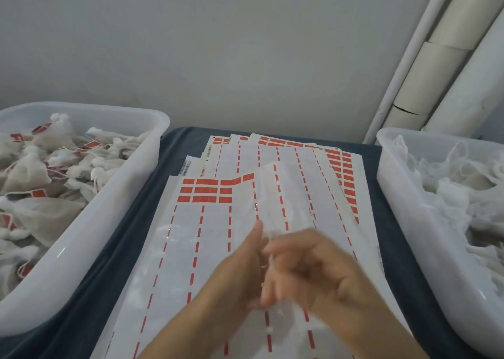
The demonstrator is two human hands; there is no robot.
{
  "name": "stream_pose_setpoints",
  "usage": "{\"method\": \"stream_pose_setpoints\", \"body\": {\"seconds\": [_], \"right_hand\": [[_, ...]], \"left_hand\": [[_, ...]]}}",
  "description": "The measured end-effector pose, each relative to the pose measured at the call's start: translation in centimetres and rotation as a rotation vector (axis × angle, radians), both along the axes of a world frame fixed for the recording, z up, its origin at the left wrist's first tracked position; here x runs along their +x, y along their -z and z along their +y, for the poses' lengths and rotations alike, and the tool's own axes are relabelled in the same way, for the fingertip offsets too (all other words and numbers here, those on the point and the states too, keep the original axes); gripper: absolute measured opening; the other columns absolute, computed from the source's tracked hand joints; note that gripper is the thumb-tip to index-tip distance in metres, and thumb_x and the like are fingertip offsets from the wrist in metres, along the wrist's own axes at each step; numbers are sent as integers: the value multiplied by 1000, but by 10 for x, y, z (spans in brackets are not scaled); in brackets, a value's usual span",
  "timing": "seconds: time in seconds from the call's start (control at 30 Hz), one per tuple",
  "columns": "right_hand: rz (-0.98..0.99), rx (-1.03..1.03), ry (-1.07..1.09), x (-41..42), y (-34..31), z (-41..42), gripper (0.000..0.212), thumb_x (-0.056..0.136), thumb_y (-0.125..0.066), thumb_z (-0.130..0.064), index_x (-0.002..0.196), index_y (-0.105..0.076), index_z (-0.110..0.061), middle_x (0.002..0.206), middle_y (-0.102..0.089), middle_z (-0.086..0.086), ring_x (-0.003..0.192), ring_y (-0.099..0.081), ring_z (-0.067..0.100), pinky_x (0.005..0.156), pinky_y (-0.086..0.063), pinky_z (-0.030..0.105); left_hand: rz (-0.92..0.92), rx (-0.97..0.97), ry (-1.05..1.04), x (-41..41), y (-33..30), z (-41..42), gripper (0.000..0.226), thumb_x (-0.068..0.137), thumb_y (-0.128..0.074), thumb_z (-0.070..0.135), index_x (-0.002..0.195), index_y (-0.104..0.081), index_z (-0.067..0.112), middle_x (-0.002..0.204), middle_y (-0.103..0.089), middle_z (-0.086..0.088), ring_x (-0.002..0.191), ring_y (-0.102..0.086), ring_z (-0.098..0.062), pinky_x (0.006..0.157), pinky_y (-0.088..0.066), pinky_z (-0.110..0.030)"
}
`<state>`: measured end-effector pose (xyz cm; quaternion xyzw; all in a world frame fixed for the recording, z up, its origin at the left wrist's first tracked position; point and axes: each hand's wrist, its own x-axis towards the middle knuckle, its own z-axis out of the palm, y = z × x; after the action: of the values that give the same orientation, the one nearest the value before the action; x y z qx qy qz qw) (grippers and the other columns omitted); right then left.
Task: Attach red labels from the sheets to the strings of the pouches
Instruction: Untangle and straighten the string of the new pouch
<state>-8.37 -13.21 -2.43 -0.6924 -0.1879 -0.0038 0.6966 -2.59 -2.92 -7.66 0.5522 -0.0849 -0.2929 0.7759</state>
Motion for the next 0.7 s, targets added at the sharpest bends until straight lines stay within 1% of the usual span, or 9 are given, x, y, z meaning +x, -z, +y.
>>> {"method": "stream_pose_setpoints", "body": {"seconds": [0.07,0.1,0.2,0.37,0.5,0.57,0.6,0.63,0.7], "right_hand": [[92,-182,-153,-1,4,3,24,90,-60,-30,110,-57,-41,79,-64,-13,81,-67,9,81,-49,20],[122,-241,-145,1,5,2,26,90,-60,-25,109,-57,-43,77,-64,-13,79,-67,7,80,-49,17],[172,-400,185,11,10,-10,31,88,-62,-14,94,-64,-45,74,-67,-15,74,-67,4,71,-47,6],[67,-713,640,20,19,-27,22,79,-67,-31,66,-53,-43,72,-56,-31,76,-58,-13,61,-35,-8],[-70,-623,695,21,20,-20,9,71,-57,-45,69,-52,-38,77,-56,-29,90,-49,-21,71,-32,-9],[-155,-633,624,20,25,-11,9,79,-54,-44,75,-51,-37,92,-56,-30,101,-46,-21,81,-28,-8],[-182,-628,565,20,28,-7,10,86,-53,-41,79,-51,-35,100,-56,-29,107,-44,-20,87,-26,-7],[-173,-593,497,20,32,-3,10,90,-50,-38,83,-52,-31,105,-57,-28,112,-44,-17,90,-26,-5],[-83,-451,384,19,35,3,17,93,-44,-37,89,-53,-23,103,-63,-26,106,-54,-9,88,-37,2]], "left_hand": [[209,-243,-79,14,-2,18,48,94,-32,48,75,-73,32,69,-63,17,58,-47,1,55,-39,-6],[314,-344,-70,21,-8,33,39,92,-43,39,73,-71,20,68,-60,9,48,-43,-1,44,-36,-10],[364,-397,-89,32,-21,62,30,85,-50,30,63,-58,11,53,-41,1,32,-30,-6,28,-26,-14],[103,9,87,20,-27,52,37,83,-48,38,55,-49,14,52,-38,-1,41,-32,-9,38,-31,-16],[117,323,300,24,-26,38,50,94,-37,28,46,-45,14,42,-37,2,32,-32,-8,35,-29,-14],[124,434,495,23,-30,30,49,89,-44,33,44,-44,12,31,-35,4,22,-31,-8,29,-26,-12],[75,451,565,21,-30,30,46,3,-51,44,39,-43,15,30,-33,5,21,-30,-8,29,-24,-12],[41,474,581,20,-31,30,43,61,-13,-1,35,-41,19,32,-31,4,24,-28,-10,33,-23,-14],[-58,473,486,18,-29,34,36,76,-52,27,43,-40,20,45,-30,0,38,-26,-13,42,-22,-21]]}}
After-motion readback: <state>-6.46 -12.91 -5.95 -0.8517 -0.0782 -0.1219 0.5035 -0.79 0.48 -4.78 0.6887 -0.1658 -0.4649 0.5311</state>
